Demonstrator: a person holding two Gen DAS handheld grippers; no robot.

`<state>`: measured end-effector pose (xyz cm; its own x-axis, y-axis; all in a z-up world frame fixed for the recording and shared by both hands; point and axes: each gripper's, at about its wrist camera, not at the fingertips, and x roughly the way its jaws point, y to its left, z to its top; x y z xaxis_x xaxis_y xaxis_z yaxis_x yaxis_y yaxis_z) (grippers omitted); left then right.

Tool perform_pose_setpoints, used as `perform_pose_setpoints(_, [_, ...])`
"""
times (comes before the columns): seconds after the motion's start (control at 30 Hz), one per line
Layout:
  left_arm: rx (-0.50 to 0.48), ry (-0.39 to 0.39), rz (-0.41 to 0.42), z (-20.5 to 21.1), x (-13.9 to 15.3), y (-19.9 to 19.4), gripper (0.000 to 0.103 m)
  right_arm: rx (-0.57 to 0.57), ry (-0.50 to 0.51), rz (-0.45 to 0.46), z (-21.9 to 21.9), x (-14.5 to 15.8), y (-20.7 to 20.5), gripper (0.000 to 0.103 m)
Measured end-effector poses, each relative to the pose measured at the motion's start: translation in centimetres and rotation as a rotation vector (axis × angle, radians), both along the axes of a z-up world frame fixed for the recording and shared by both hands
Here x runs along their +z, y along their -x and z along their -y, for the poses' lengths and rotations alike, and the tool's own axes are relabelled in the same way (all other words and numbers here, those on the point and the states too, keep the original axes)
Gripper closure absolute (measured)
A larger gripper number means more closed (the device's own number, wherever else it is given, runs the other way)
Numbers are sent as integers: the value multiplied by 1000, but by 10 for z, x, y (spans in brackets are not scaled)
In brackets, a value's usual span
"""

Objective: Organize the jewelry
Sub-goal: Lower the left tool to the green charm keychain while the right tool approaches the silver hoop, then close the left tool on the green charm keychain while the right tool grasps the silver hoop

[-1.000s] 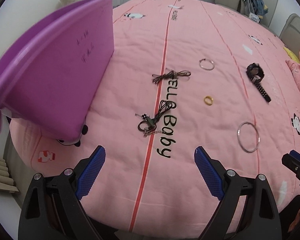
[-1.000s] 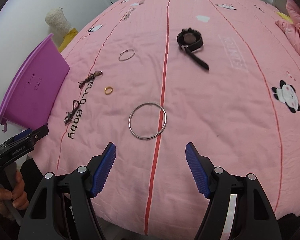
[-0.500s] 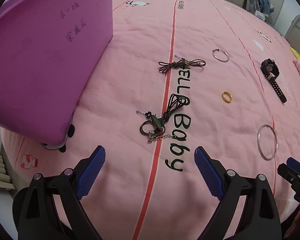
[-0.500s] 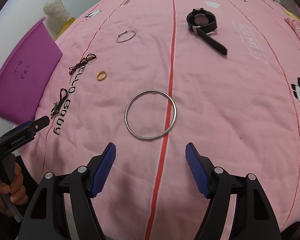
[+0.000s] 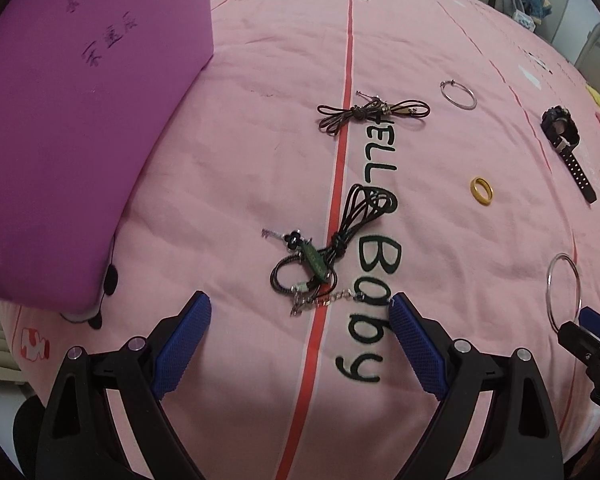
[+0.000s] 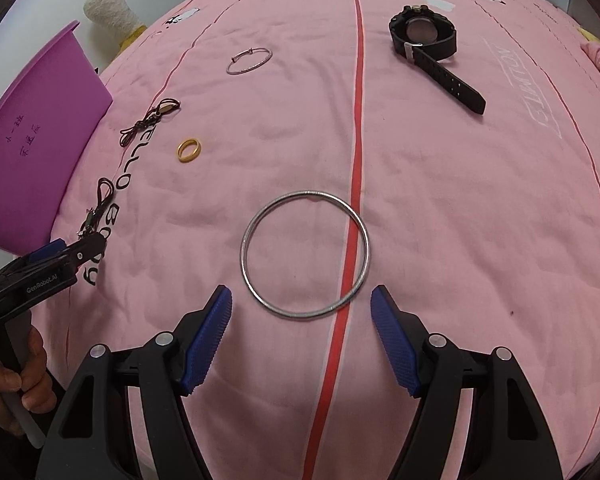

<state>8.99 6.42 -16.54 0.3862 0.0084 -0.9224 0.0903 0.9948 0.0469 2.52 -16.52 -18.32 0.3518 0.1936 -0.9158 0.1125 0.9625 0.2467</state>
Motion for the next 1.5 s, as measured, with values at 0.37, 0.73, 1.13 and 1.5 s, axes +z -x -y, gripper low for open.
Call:
perform_pose_setpoints(0.37, [-29, -55, 27, 11, -10, -18, 10, 21, 33, 8, -8, -6, -11, 27])
perform_pose_setpoints(0.73, [-39, -51, 45, 11, -15, -25, 6, 66, 119, 2, -21, -12, -23, 21])
perform_pose_setpoints(1.13, [-10, -40, 98, 14, -21, -27, 7, 93, 177, 33, -27, -16, -27, 18])
perform_pose_setpoints(1.5, [-96, 25, 96, 33, -5, -3, 85, 107, 177, 49, -26, -6, -23, 31])
